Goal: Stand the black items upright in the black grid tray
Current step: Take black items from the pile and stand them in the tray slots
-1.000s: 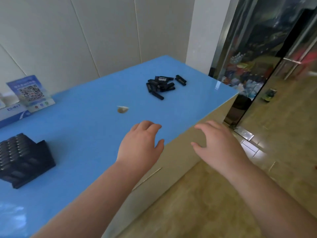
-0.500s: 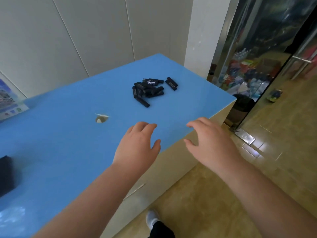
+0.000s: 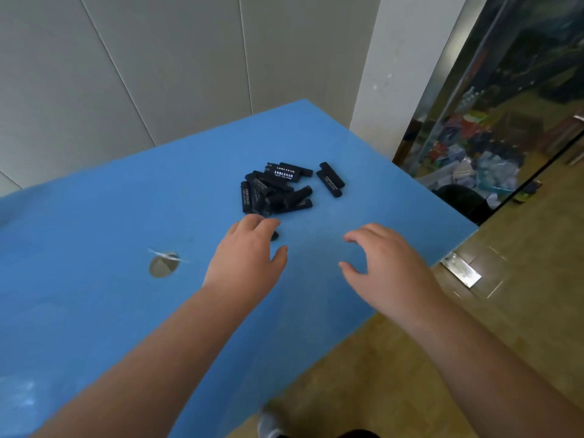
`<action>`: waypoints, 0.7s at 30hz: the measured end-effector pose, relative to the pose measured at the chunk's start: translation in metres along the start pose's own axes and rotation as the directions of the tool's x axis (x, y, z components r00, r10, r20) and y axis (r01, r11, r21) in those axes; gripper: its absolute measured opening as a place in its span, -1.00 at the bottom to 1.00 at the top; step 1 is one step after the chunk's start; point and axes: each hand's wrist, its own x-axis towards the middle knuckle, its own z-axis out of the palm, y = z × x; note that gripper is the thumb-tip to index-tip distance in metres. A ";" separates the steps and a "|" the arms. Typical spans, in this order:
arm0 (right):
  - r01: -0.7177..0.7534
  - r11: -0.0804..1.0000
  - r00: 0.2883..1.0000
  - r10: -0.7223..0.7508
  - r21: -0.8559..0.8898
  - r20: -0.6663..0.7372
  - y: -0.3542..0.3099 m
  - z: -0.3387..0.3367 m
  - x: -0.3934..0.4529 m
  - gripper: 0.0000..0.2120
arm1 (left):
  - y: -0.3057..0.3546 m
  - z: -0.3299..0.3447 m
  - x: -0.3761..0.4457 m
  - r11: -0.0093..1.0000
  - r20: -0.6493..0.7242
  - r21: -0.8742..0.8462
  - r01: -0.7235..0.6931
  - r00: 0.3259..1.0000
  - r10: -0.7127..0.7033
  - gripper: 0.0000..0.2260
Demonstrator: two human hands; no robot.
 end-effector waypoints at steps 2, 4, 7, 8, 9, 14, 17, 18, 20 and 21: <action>0.012 1.000 0.999 -0.013 0.016 0.030 0.005 0.005 0.015 -0.61 | -0.002 0.003 0.013 1.000 -0.016 0.013 0.017 1.000 -0.017 -0.53; 0.029 0.999 0.998 -0.030 0.029 0.050 0.011 0.008 0.033 -0.61 | -0.002 0.007 0.028 0.998 -0.040 0.050 0.041 0.998 -0.039 -0.50; 0.064 0.997 0.994 -0.068 0.050 0.083 0.019 0.012 0.059 -0.61 | 0.000 0.014 0.048 0.990 -0.080 0.120 0.079 0.994 -0.070 -0.52; 0.080 0.995 0.993 -0.085 0.058 0.088 0.020 0.013 0.067 -0.61 | 0.000 0.016 0.054 0.987 -0.105 0.142 0.080 0.992 -0.066 -0.55; 0.096 0.993 0.991 -0.102 0.067 0.091 0.022 0.014 0.075 -0.62 | 0.000 0.018 0.061 0.984 -0.134 0.155 0.087 0.989 -0.066 -0.58; 0.169 0.979 0.975 -0.183 0.112 0.123 0.029 0.018 0.109 -0.64 | 0.002 0.021 0.099 0.967 -0.073 0.178 0.185 0.982 -0.175 -0.68; 0.222 0.968 0.961 -0.238 0.120 0.139 0.033 0.020 0.124 -0.65 | 0.005 0.024 0.114 0.953 -0.014 0.219 0.209 0.977 -0.212 -0.78; 0.236 0.964 0.957 -0.253 0.124 0.145 0.034 0.021 0.128 -0.65 | 0.006 0.024 0.117 0.950 -0.003 0.218 0.224 0.973 -0.229 -0.79; 0.269 0.955 0.946 -0.287 0.126 0.153 0.037 0.023 0.133 -0.65 | 0.007 0.024 0.122 0.947 0.009 0.207 0.246 0.967 -0.253 -0.79; 0.286 0.950 0.940 -0.304 0.124 0.155 0.039 0.023 0.136 -0.65 | 0.008 0.023 0.124 0.947 0.015 0.204 0.247 0.967 -0.255 -0.78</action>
